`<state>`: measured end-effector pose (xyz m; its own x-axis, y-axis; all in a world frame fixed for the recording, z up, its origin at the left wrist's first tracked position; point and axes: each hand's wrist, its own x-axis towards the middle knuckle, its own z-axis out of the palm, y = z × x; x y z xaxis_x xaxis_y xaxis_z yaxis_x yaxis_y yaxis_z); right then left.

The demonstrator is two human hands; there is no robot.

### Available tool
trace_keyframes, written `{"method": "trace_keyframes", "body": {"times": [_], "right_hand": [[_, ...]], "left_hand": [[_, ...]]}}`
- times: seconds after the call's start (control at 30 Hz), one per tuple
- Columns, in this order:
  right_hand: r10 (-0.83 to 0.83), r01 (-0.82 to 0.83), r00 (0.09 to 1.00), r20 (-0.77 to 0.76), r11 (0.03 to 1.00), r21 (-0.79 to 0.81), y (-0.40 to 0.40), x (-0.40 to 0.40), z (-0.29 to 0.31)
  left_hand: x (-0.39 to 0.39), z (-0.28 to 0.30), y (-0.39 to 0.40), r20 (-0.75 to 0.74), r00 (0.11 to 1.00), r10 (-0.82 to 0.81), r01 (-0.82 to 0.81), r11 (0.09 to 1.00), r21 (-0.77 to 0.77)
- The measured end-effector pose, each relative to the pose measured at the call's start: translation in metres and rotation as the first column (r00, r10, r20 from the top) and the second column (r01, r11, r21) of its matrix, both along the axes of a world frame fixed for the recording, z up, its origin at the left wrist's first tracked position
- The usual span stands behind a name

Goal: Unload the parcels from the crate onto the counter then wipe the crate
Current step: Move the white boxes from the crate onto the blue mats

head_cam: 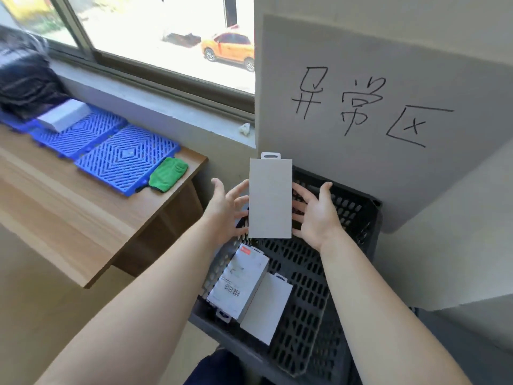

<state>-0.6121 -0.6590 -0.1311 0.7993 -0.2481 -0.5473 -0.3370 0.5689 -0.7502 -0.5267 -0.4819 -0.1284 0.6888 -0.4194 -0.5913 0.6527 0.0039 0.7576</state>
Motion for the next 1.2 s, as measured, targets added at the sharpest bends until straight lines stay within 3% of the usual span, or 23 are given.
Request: {"method": "trace_keyframes", "body": {"times": [0.33, 0.63, 0.93, 1.2], "right_hand": [[0.324, -0.318, 0.946, 0.019, 0.938, -0.139, 0.134, 0.050, 0.027], [0.523, -0.520, 0.851, -0.046, 0.830, -0.200, 0.323, 0.112, 0.044], [0.679, -0.678, 0.732, -0.056, 0.719, -0.156, 0.546, 0.182, 0.058], [0.717, -0.718, 0.692, -0.084, 0.673, -0.179, 0.684, 0.235, 0.039]], "left_hand": [[-0.010, 0.025, 0.145, 0.126, 0.955, 0.267, -0.269, 0.963, -0.002], [-0.005, 0.044, 0.327, 0.163, 0.863, 0.477, -0.481, 0.877, -0.020], [0.051, 0.041, 0.565, 0.115, 0.833, 0.541, -0.539, 0.841, -0.047], [0.090, 0.022, 0.698, 0.075, 0.810, 0.582, -0.577, 0.813, -0.071]]}}
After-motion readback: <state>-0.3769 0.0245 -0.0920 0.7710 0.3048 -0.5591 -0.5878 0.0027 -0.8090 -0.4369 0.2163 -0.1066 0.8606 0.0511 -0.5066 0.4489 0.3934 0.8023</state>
